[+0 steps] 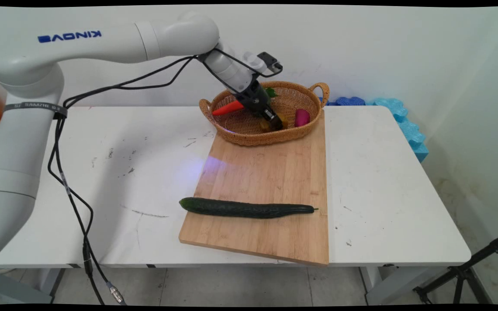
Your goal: Place the picked object on the cutting board
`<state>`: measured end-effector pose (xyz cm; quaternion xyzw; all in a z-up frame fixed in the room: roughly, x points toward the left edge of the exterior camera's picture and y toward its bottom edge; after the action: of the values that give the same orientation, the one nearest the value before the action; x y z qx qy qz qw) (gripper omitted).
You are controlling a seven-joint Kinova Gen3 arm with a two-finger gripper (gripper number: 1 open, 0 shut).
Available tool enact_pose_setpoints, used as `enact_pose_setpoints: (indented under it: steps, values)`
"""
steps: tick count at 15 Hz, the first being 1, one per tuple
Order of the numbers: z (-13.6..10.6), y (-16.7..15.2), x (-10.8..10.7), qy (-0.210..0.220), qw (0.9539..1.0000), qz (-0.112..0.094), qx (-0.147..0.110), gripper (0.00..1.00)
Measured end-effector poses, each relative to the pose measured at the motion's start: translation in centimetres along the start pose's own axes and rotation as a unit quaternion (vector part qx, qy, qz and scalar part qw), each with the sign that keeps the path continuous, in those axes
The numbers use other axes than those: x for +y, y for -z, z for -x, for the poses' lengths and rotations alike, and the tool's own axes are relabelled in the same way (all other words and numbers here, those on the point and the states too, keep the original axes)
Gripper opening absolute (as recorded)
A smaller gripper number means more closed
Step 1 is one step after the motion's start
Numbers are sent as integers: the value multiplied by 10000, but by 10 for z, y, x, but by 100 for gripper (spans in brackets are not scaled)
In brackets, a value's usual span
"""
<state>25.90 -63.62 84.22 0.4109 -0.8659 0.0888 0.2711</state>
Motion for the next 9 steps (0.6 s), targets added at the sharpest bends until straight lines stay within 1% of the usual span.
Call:
enact_pose_setpoints:
  steps: [3, 6, 9]
  values:
    - [-4, 13, 5, -123, 9999, -48, 78, 0]
    - [-6, 28, 15, -272, 9995, -56, 150, 0]
    - [-6, 47, 31, -530, 9983, -28, 231, 0]
